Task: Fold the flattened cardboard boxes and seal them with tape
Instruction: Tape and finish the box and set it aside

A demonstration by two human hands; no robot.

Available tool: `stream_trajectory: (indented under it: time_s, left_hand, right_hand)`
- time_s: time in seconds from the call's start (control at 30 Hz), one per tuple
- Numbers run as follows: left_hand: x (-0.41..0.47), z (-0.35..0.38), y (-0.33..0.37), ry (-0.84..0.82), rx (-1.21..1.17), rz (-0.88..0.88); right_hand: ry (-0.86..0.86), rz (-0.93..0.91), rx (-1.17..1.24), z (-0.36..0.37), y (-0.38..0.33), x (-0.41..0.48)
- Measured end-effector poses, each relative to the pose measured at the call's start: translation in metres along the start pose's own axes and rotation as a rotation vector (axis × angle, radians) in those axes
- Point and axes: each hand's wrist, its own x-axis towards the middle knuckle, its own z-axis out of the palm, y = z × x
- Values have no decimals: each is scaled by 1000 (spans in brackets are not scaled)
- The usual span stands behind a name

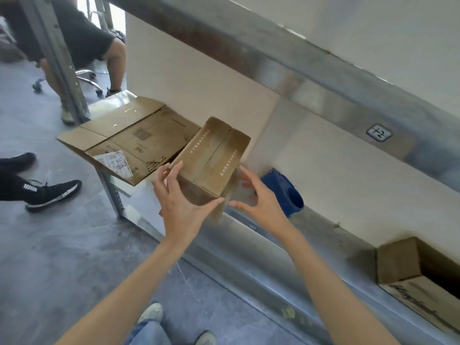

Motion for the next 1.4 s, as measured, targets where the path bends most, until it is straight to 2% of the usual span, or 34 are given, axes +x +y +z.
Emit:
stream_trajectory:
  time_s: [0.1, 0.27, 0.43, 0.57, 0.73, 1.0, 1.4]
  left_hand:
    - [-14, 18, 7, -7, 26, 44]
    - [-34, 36, 18, -52, 109, 166]
    - [-34, 41, 12, -186, 31, 109]
    - [-27, 39, 3, -219, 45, 60]
    - [-24, 38, 0, -369, 37, 13]
    - [-7, 34, 7, -345, -31, 17]
    - [49, 18, 24, -365, -78, 43]
  right_hand:
    - [-64, -17, 44, -6, 6, -11]
    - [-44, -54, 80, -26, 16, -23]
    - [-39, -20, 131, -34, 31, -27]
    - [-6, -16, 87, -29, 36, -26]
    - [-38, 18, 103, -26, 43, -25]
    - [-21, 175, 272, -17, 57, -25]
    - [162, 199, 456, 17, 38, -1]
